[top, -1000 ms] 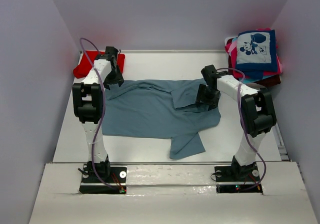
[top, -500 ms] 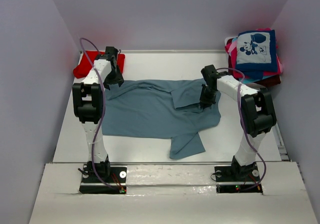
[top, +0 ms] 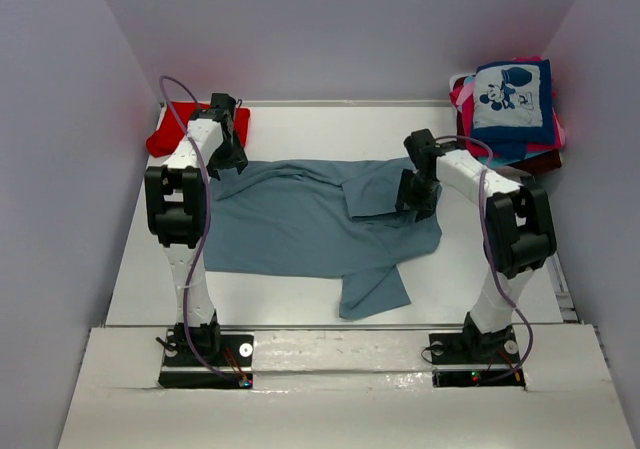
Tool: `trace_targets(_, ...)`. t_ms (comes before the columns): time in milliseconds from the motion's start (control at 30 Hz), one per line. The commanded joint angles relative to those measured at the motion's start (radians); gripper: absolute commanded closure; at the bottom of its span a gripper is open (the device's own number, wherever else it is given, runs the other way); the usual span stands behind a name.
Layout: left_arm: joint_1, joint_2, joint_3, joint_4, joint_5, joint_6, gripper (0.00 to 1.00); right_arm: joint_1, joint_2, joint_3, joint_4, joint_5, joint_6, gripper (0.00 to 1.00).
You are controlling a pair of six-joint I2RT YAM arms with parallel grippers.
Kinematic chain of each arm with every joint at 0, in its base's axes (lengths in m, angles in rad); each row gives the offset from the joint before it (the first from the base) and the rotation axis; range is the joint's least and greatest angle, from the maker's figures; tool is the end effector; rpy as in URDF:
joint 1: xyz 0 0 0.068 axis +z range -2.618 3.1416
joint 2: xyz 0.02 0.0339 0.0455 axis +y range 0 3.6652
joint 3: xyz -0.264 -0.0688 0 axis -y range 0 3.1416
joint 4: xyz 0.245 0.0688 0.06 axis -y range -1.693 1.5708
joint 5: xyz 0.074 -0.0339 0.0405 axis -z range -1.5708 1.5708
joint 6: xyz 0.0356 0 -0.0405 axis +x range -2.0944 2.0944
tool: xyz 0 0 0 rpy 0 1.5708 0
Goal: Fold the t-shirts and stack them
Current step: Fold the flattened tshirt in 1/3 of the way
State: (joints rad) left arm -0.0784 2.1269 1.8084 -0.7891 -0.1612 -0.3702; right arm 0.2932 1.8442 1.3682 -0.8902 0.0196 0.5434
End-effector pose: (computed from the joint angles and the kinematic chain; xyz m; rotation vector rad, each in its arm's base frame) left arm 0.4586 -0.0303 0.2203 -0.4359 2.6189 0.0698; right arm 0.3437 0.1030 0.2015 0.3704 2.9218 0.0964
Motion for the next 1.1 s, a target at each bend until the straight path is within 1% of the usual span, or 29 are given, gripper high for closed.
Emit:
trace_targets(0,-0.003,-0.047,-0.006,-0.001,-0.009,0.008,0.34,-0.002,-0.079,0.035,-0.052,0.020,-0.023,0.29)
trace_targets(67,-0.003,-0.047,-0.004,-0.001,-0.008,0.010,0.34,-0.002,-0.074,0.037,-0.073,0.023,-0.034,0.28)
trace_targets(100,-0.003,-0.047,-0.004,-0.001,-0.006,0.008,0.34,-0.002,-0.076,0.032,-0.081,0.028,-0.036,0.22)
trace_targets(133,-0.003,-0.047,-0.003,-0.002,-0.006,0.010,0.34,-0.002,-0.080,0.029,-0.079,0.029,-0.037,0.21)
trace_targets(200,-0.003,-0.047,0.000,-0.002,-0.008,0.008,0.34,-0.002,-0.088,0.020,-0.076,0.037,-0.037,0.21)
trace_targets(267,-0.003,-0.047,0.002,-0.002,-0.006,0.008,0.34,-0.002,-0.085,0.012,-0.066,0.037,-0.036,0.26)
trace_targets(300,-0.003,-0.045,0.002,-0.002,-0.006,0.008,0.34,-0.002,-0.080,0.008,-0.058,0.034,-0.037,0.30)
trace_targets(333,-0.003,-0.045,0.002,-0.002,-0.005,0.010,0.34,-0.002,-0.070,0.003,-0.040,0.033,-0.039,0.44)
trace_targets(367,-0.003,-0.045,0.003,-0.004,-0.004,0.008,0.34,-0.002,-0.069,0.000,-0.032,0.039,-0.039,0.51)
trace_targets(400,-0.003,-0.047,0.003,-0.002,-0.006,0.010,0.34,-0.002,-0.056,-0.006,-0.023,0.052,-0.042,0.64)
trace_targets(467,-0.003,-0.048,0.002,-0.004,-0.005,0.010,0.34,-0.002,-0.036,-0.012,0.008,0.062,-0.046,0.72)
trace_targets(600,-0.003,-0.053,0.003,-0.007,-0.006,0.011,0.34,-0.002,0.003,-0.003,0.039,0.072,-0.049,0.72)
trace_targets(833,-0.003,-0.062,-0.003,-0.007,-0.011,0.013,0.34,-0.012,0.036,0.009,0.068,0.108,-0.053,0.68)
trace_targets(1067,-0.003,-0.058,0.005,-0.010,-0.011,0.013,0.34,-0.022,0.041,0.011,0.083,0.063,-0.051,0.66)
